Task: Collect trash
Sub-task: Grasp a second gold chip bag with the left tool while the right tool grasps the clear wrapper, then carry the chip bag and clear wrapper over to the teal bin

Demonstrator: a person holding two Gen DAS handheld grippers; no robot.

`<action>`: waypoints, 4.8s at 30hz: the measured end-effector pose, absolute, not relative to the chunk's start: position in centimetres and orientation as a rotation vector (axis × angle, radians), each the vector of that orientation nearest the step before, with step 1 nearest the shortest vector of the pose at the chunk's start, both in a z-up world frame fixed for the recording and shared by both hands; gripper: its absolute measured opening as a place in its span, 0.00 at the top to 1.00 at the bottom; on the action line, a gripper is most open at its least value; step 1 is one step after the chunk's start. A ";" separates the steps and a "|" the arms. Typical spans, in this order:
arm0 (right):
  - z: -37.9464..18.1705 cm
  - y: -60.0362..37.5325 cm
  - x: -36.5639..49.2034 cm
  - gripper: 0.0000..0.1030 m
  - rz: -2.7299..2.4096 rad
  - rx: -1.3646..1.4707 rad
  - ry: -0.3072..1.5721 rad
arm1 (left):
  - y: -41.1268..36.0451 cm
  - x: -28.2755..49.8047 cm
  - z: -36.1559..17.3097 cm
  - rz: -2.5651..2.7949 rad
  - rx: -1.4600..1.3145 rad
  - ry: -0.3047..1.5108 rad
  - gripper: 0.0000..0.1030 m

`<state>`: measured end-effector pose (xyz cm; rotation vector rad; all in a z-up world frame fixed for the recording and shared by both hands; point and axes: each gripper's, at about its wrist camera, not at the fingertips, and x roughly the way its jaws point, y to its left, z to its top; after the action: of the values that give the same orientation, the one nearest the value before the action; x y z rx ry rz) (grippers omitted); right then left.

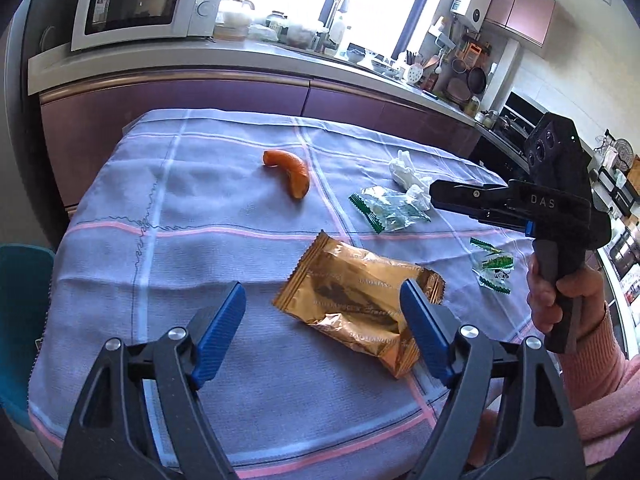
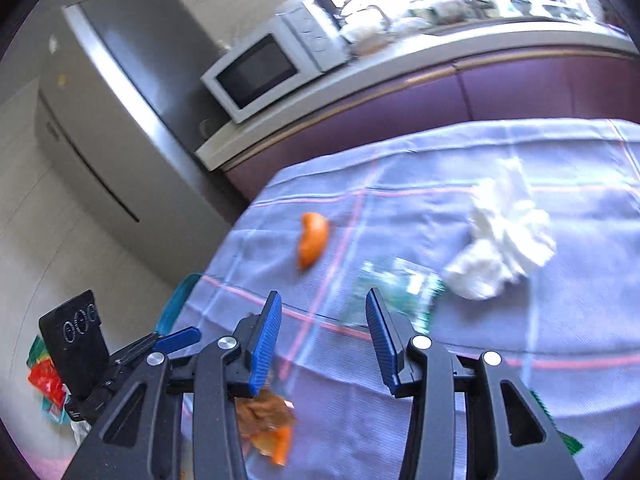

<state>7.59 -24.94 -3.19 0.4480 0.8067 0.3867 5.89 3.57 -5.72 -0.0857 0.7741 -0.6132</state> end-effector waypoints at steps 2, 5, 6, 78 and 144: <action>-4.2 -26.0 7.7 0.59 0.365 0.470 0.823 | 3.0 5.8 -5.8 -0.622 -0.081 0.778 0.22; -5.2 -26.9 8.0 0.59 0.348 0.492 0.846 | 2.3 5.9 -5.8 -0.637 -0.066 0.785 0.21; -5.5 -27.0 8.2 0.59 0.344 0.498 0.852 | 2.1 5.8 -5.9 -0.642 -0.059 0.789 0.20; -7.1 -24.6 8.2 0.87 0.484 0.592 0.877 | 0.6 3.9 -8.2 -0.628 0.054 0.843 0.86; -1.6 -5.6 11.6 0.87 0.841 0.330 0.882 | 23.5 -0.3 -2.5 -0.101 -0.157 0.667 0.91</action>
<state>11.58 -5.65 -1.56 0.3303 0.8822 0.8411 -0.29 23.54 -2.50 -0.1571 0.6666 -0.1012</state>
